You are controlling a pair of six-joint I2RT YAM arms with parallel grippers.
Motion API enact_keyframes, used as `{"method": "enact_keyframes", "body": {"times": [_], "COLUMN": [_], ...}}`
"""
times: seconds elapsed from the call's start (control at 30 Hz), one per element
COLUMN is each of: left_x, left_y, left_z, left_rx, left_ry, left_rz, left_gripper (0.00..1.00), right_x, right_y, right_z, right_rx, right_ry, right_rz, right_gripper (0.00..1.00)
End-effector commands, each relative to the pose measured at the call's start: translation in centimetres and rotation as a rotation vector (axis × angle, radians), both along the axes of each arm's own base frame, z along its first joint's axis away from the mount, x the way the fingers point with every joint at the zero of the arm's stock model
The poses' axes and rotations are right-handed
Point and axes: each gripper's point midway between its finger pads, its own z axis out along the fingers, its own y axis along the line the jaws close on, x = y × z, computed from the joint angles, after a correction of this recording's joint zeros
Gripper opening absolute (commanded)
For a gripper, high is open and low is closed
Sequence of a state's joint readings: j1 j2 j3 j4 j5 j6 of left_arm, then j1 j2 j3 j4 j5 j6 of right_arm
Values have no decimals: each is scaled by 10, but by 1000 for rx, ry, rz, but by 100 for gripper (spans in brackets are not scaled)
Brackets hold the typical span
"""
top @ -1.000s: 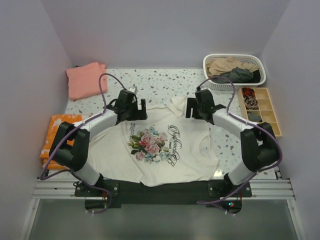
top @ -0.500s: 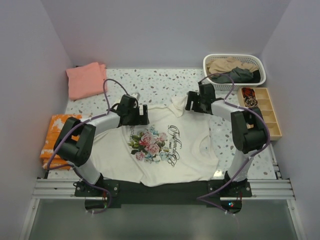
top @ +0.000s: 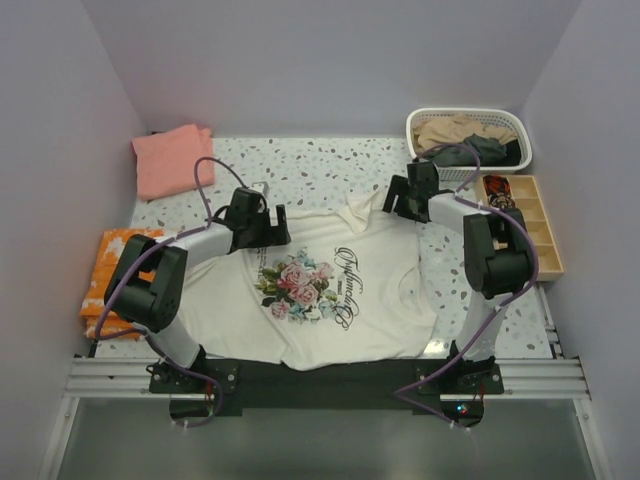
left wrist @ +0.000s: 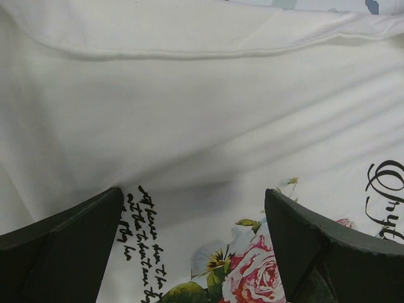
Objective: Fold and stack the t-shirts
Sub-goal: Flatten the tshirt out
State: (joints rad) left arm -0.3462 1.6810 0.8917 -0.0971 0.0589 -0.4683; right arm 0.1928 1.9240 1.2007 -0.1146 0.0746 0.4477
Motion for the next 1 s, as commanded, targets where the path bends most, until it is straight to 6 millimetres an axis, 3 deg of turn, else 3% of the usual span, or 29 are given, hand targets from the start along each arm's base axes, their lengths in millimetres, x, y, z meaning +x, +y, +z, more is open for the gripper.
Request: {"method": "enact_keyframes", "body": {"times": [0.0,0.07,0.1,0.27,0.37,0.5,0.63,0.67,0.73,0.77,0.83,0.87,0.9,0.93,0.97], "left_x": [-14,-10,-8,4,10,16,23,24,26,27,28,29,29,29,29], "left_y": [24,24,22,-5,-20,-30,-25,-23,-19,-18,-16,-16,-15,-14,-13], "left_z": [-17,-15,-12,13,27,38,40,41,44,45,46,47,47,49,50], "left_rx": [74,81,78,-36,-55,-67,-36,-28,-12,-8,0,1,4,9,10], "left_ry": [49,45,38,-27,-55,-82,-88,-91,-103,-105,-111,-113,-112,-117,-120], "left_rz": [24,18,11,-47,-73,-94,-64,-57,-37,-33,-27,-24,-20,-13,-9], "left_gripper": [100,100,100,100,100,100,100,100,100,100,100,100,100,100,100], "right_x": [-3,0,2,4,4,9,18,25,30,38,42,53,54,55,61], "right_y": [-29,-29,-24,21,44,75,92,106,108,124,114,120,128,122,128], "right_z": [21,31,45,90,104,104,95,98,94,111,90,104,90,86,93], "right_rx": [-103,-112,-92,95,117,112,18,-13,-120,-155,-326,-367,-417,-485,-492], "right_ry": [-29,-49,-87,-221,-232,-220,-169,-173,-147,-185,-114,-145,-123,-105,-122], "right_rz": [-48,-25,-1,171,246,322,346,369,379,396,376,371,385,376,383], "right_gripper": [79,79,79,79,78,77,77,77,77,77,77,77,77,77,77]}}
